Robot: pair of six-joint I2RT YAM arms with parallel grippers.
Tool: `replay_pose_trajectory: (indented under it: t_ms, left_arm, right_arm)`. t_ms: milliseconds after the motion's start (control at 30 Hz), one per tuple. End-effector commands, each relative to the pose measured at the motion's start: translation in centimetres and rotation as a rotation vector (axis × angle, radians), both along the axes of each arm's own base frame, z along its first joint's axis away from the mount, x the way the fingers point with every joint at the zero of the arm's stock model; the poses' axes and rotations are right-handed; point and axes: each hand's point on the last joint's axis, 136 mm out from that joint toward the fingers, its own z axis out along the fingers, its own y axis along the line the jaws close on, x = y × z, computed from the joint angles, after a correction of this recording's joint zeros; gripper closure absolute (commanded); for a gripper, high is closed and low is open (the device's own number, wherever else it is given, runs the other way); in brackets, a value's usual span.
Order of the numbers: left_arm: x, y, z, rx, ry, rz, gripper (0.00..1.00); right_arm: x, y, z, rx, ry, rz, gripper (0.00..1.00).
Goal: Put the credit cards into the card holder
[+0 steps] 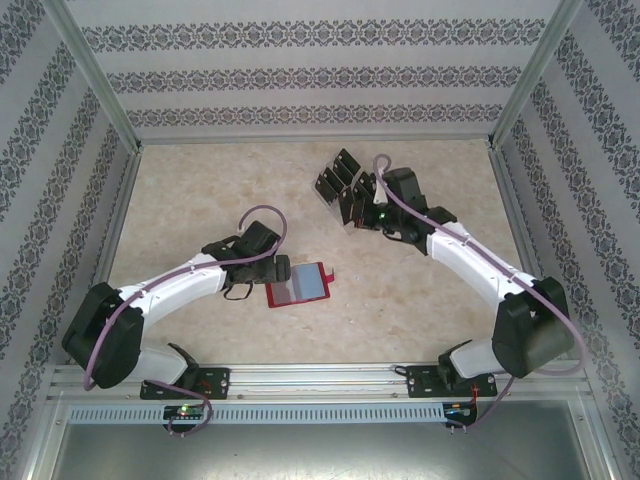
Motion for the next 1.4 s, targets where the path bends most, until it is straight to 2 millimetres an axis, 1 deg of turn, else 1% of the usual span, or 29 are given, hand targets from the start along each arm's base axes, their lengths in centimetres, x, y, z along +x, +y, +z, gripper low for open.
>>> replay_pose_trajectory:
  t_ms: [0,100,167,233,333,400,500,633,767,867,967,1067,1200,1367]
  left_arm:
    - [0.2,0.1,0.7,-0.004,0.002,-0.008,0.07]
    - [0.1,0.2,0.6,-0.003,0.002,-0.012,0.07]
    - [0.1,0.2,0.7,-0.005,0.001,-0.013,0.07]
    - [0.1,0.2,0.8,-0.007,0.001,-0.013,0.07]
    - [0.2,-0.2,0.9,-0.027,0.002,-0.024,0.06]
    - [0.3,-0.7,0.9,-0.040,0.008,-0.039,0.06]
    - [0.3,-1.3,0.7,-0.054,0.027,-0.057,0.06]
    - [0.4,-2.0,0.3,-0.073,0.046,-0.070,0.06]
    - [0.3,-1.8,-0.1,-0.069,0.050,-0.043,0.06]
    - [0.0,-0.8,-0.3,-0.033,0.047,-0.014,0.06]
    - [-0.3,0.0,-0.6,0.005,0.052,-0.010,0.06]
    - [-0.5,0.2,-1.0,0.019,0.063,-0.023,0.06]
    - [-0.4,-0.8,-0.9,0.005,0.065,-0.053,0.06]
    - [0.1,-3.2,-1.0,-0.006,0.069,-0.103,0.06]
  right_arm:
    - [1.5,-1.8,-0.2,-0.201,-0.070,0.025,1.00]
    - [2.6,-2.3,-0.3,-0.293,-0.100,0.044,1.00]
    - [2.9,-2.3,-0.5,-0.322,-0.102,0.065,1.00]
    - [2.5,-1.8,-0.8,-0.302,-0.091,0.086,1.00]
    - [1.1,-0.9,-1.3,-0.232,-0.059,0.104,1.00]
    - [-0.3,-0.2,-1.6,-0.168,-0.024,0.113,1.00]
    - [-2.9,1.2,-2.1,-0.076,0.021,0.128,1.00]
    - [-7.0,3.1,-3.7,-0.026,0.074,0.157,1.00]
    - [-10.2,4.6,-5.1,0.059,0.112,0.154,1.00]
    - [-11.6,5.8,-5.9,0.131,0.119,0.152,1.00]
    - [-12.1,5.9,-6.9,0.162,0.117,0.133,1.00]
    - [-12.2,5.9,-7.8,0.168,0.126,0.124,1.00]
    - [-12.3,5.8,-8.7,0.143,0.145,0.124,1.00]
    - [-11.9,4.7,-10.8,0.061,0.180,0.077,1.00]
